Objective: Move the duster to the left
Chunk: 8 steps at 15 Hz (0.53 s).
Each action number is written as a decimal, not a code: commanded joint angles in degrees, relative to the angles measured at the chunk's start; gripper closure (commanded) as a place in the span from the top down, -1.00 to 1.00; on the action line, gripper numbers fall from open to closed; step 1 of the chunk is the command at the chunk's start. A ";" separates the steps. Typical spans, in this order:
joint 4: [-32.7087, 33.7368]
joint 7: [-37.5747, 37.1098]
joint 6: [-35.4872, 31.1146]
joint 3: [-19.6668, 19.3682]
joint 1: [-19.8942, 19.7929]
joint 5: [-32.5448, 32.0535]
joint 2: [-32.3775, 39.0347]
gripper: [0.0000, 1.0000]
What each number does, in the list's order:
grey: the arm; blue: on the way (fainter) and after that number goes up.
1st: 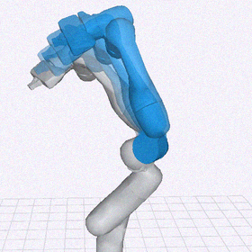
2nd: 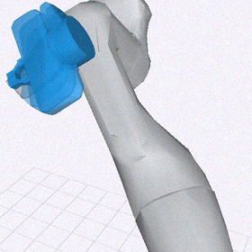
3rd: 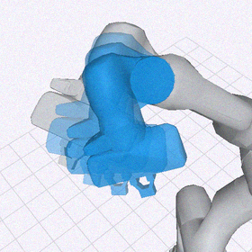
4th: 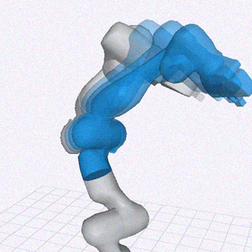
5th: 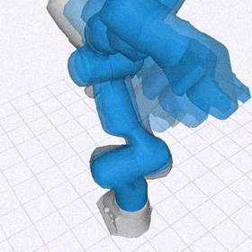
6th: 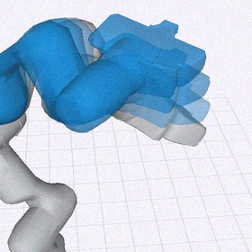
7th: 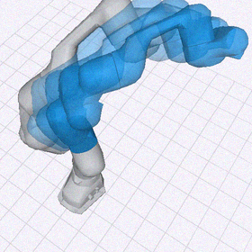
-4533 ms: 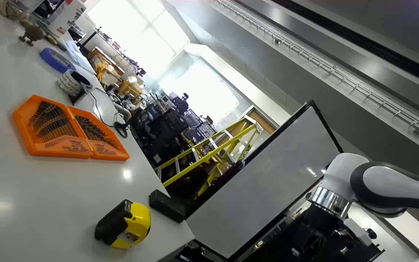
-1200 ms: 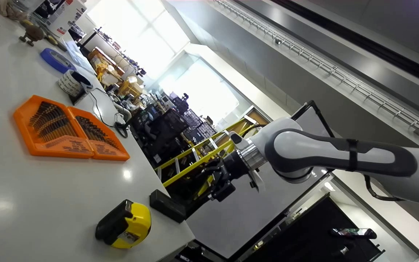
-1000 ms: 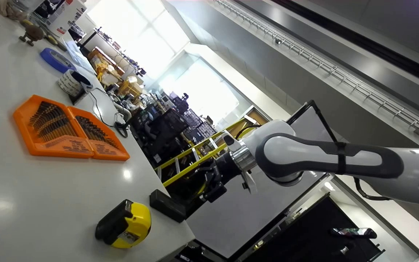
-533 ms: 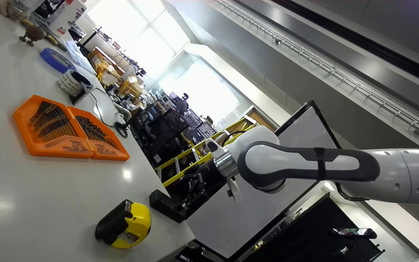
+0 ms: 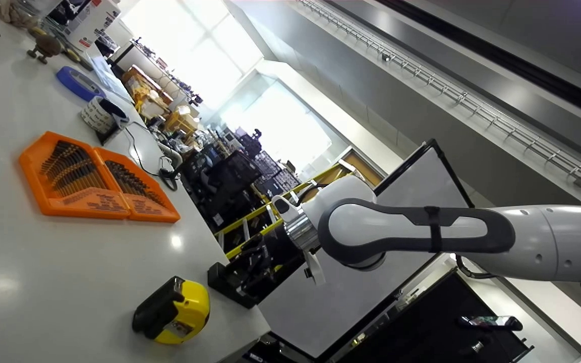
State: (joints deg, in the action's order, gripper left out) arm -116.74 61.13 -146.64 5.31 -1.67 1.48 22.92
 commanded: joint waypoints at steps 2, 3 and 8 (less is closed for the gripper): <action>1.24 -2.06 0.22 0.64 -0.72 -0.66 0.57 -0.14; 1.19 -2.74 0.50 0.44 -0.65 -0.77 0.25 -0.31; -1.44 -14.65 0.96 -1.41 1.39 -1.94 -4.71 -0.39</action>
State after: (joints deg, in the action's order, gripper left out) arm -116.22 55.71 -146.62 5.17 -1.66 1.11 22.77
